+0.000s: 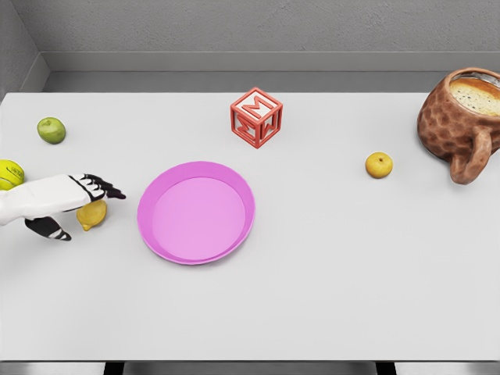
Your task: Put the lemon on the plate with left arm
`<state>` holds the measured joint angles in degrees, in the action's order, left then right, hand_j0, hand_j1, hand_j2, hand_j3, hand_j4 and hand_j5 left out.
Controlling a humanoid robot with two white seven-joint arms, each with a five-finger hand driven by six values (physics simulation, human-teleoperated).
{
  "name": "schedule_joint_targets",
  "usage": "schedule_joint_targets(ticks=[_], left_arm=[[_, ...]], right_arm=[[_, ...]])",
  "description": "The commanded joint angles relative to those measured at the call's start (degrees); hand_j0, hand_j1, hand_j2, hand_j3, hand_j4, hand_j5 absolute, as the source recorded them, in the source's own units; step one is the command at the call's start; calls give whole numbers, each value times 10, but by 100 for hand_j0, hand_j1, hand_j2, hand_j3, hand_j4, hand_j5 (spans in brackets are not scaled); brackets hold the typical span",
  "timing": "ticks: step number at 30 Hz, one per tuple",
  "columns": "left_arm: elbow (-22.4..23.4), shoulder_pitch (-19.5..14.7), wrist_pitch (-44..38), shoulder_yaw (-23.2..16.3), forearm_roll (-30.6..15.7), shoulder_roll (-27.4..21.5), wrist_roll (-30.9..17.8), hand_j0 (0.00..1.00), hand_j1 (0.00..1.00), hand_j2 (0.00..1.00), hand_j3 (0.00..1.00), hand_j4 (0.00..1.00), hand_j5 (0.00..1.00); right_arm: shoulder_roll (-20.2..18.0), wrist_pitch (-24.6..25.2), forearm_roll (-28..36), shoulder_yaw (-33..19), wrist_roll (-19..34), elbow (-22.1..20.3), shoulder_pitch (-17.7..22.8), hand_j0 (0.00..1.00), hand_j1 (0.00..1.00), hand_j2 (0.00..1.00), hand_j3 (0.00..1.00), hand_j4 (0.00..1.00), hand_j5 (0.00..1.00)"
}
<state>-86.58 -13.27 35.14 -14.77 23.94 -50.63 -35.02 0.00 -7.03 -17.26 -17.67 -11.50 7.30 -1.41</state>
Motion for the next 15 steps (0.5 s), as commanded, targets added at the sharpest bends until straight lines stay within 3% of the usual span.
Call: schedule_joint_targets(ticks=[1, 4, 6, 15], left_arm=[[1, 0, -1, 0, 1, 1, 0, 100, 100, 100, 100, 100, 100], [0, -2, -1, 0, 12, 0, 0, 93, 93, 93, 93, 93, 93], [0, -3, -1, 0, 12, 0, 0, 84, 84, 84, 84, 84, 84], [-1, -1, -1, -2, 20, 0, 0, 80, 80, 80, 80, 80, 80]], right_arm=[[0, 0, 0, 0, 0, 0, 0, 100, 100, 100, 100, 100, 100], [0, 0, 0, 0, 1, 0, 0, 100, 100, 100, 100, 100, 100], [0, 0, 0, 0, 1, 0, 0, 100, 100, 100, 100, 100, 100], [0, 0, 0, 0, 1, 0, 0, 100, 100, 100, 100, 100, 100]])
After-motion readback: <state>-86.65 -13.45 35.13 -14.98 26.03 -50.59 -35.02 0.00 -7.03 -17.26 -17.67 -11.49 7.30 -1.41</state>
